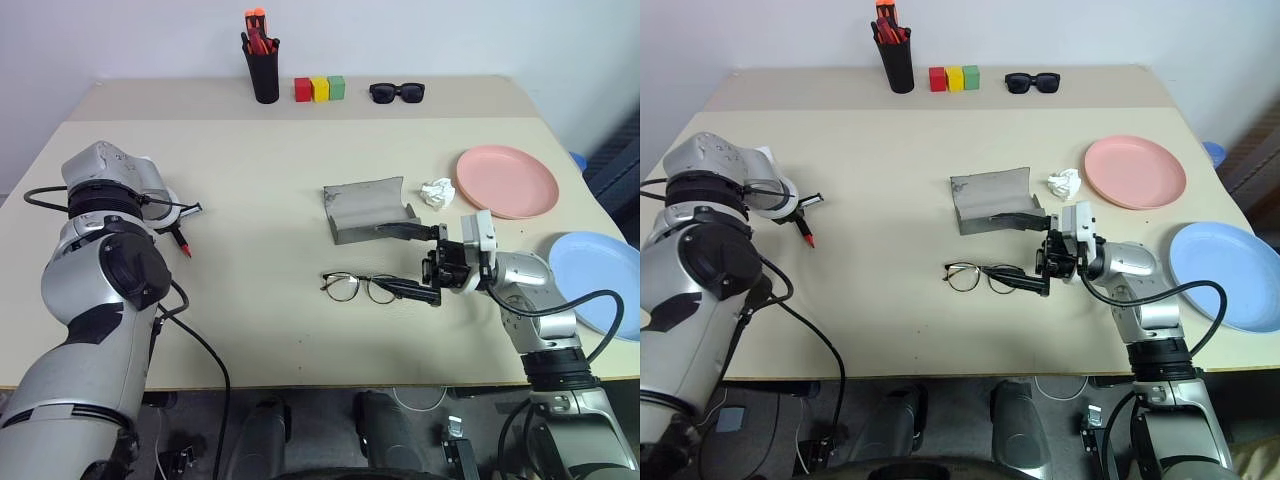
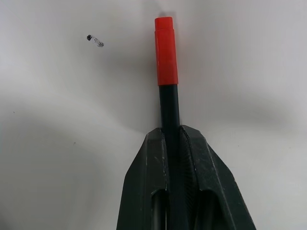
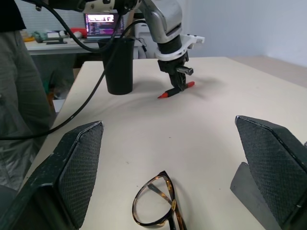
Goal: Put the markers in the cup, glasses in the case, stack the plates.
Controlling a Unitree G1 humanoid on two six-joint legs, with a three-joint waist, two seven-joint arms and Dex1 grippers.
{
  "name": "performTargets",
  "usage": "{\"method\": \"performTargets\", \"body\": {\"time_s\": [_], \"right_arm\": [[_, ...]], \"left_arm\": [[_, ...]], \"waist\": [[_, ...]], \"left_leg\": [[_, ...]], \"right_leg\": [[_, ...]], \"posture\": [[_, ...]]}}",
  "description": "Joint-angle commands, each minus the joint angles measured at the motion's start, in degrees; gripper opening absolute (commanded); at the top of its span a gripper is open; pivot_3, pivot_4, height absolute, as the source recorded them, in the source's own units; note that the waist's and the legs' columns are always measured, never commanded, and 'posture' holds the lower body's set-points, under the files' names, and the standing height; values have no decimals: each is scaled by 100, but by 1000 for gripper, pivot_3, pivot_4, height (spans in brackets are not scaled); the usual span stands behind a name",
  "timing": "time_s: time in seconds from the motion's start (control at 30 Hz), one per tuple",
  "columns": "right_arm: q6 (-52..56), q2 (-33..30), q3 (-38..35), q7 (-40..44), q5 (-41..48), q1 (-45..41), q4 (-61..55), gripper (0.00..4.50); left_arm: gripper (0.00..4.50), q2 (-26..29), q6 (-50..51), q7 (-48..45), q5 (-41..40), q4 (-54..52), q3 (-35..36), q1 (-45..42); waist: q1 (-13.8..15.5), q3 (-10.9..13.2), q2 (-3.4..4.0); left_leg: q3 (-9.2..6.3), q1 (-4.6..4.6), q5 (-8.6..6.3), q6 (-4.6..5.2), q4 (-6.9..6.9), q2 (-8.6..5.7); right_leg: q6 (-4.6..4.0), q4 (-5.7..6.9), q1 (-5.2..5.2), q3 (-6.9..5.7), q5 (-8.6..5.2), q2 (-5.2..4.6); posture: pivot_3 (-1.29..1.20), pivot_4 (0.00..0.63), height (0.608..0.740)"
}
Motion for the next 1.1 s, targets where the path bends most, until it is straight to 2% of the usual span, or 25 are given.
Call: {"method": "performTargets", "body": {"time_s": [0.03, 0.23, 0.47, 0.7, 0.77, 0.83, 0.93, 1.03, 1.1], "right_arm": [[-105, 10, -130, 29, 54, -167, -39, 4500], [-49, 44, -69, -72, 28, -186, -183, 4500], [-118, 44, -77, -77, 7, -218, -91, 4500], [-236, 105, -91, -131, -28, -230, 28, 4500], [-243, 136, -97, -173, -34, -239, 20, 4500], [-252, 160, -104, -186, -46, -250, 31, 4500], [-325, 171, -116, -142, -56, -219, 106, 4500], [-478, 221, -117, -50, -86, -173, 287, 4500], [-580, 267, -109, 0, -106, -171, 423, 4500]], "left_arm": [[12, 96, -9, 5, -169, -11, -67, 81], [12, 13, 148, -85, -346, -150, -120, 42], [12, -325, 655, -313, -504, -950, -350, -68], [12, -1097, 668, -601, -628, -3647, -858, 479], [12, -1228, -317, -791, -298, -5177, -1697, 1084], [12, -1129, -1767, -927, 200, -6442, -2451, 1748], [12, -980, -3578, -1107, 637, -7556, -2851, 2606], [12, -734, -4063, -1342, 996, -8557, -3067, 3632], [12, -975, -4375, -959, 1171, -9018, -2831, 4131]], "waist": [[0, 0, 1], [7, -1, 1], [22, 0, 1], [-3, 0, 1], [-7, -1, 1], [-5, -1, 1], [23, -1, 2], [20, -8, 11], [31, -8, 12]], "left_leg": [[0, 0, 0, 0, 0, 0], [0, 0, 1, -1, 1, 0], [0, -2, 1, -2, 5, -1], [1, -2, 4, -7, -1, 0], [1, -2, 5, -9, -2, 0], [11, -2, 18, -33, -5, 1], [12, -7, 22, -40, -5, 1], [16, -5, 13, -24, -4, 1], [17, 2, 8, -13, 0, 1]], "right_leg": [[0, 0, 0, 0, 0, 0], [0, 2, 0, 0, 0, 0], [0, 1, 2, 0, 0, -1], [-2, 4, -4, 3, 1, -1], [-2, 5, -5, 5, 2, -1], [-4, 7, -13, 16, 3, -2], [-8, 8, -21, 18, 5, -1], [-10, 2, -15, 20, 6, -1], [-11, 2, -7, 20, 6, -2]], "posture": [[0, 150, 740], [0, 150, 740], [0, 150, 740], [0, 150, 740], [0, 150, 740], [0, 150, 740], [0, 150, 740], [0, 150, 740], [0, 150, 740]]}}
